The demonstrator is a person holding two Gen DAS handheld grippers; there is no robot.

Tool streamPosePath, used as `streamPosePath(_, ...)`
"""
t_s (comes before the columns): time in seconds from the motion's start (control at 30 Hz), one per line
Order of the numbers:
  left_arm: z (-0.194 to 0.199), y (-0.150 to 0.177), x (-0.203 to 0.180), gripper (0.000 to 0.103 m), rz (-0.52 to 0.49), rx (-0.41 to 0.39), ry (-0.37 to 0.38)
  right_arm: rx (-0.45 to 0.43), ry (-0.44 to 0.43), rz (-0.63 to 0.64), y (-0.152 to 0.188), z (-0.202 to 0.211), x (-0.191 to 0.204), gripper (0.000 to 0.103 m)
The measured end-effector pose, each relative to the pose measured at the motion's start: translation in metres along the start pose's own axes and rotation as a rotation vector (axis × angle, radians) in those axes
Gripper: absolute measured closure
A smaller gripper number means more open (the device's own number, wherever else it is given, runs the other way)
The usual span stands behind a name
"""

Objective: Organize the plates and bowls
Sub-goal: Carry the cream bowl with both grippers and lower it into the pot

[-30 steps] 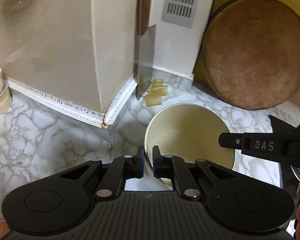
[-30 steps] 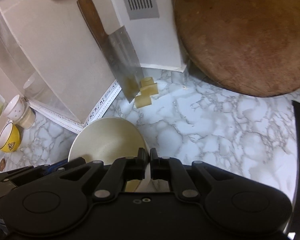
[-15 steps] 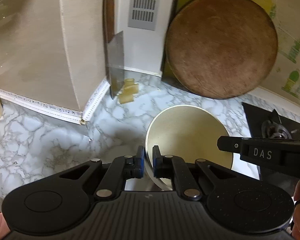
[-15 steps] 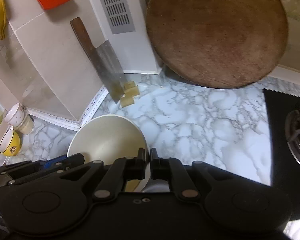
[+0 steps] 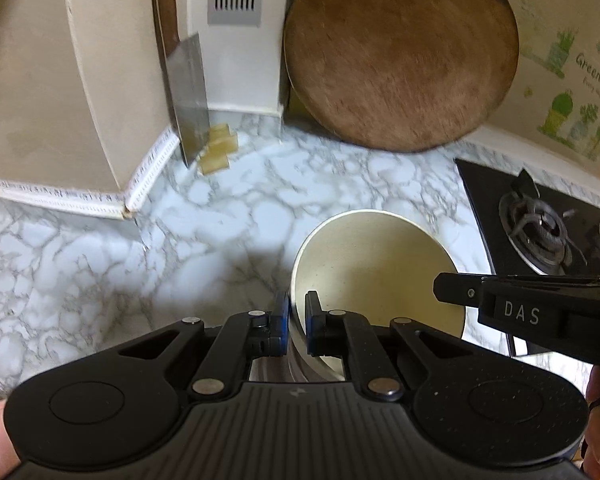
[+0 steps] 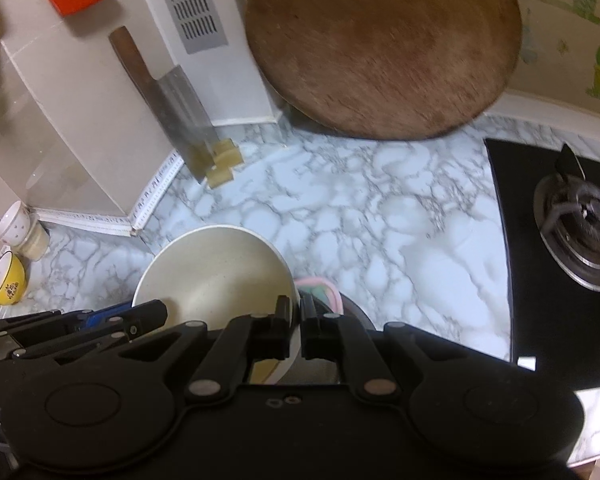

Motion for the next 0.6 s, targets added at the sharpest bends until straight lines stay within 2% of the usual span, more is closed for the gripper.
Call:
streamPosePath(0.27, -0.021, 0.013, -0.004, 0.096, -0.01, 0.063, -0.006, 0.042, 0.019, -0.02, 0.019, -0.013, -0.009, 0.097)
streamPosePath(0.6, -0.041, 0.017, -0.007, 0.096, -0.031, 0.085, -0.021, 0.072, 0.03, -0.036, 0.027, -0.028, -0.016, 0.097)
Point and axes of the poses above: each gripper's, at about its wrist camera, not at the fingertips, and z roughly against the way its jaws point, x to its left, y to its underside, the point moved 6 cm from there along -z, roughly the way its jaws point, and after that the axes turned 5 degrees about y, right-handed, at the moved point
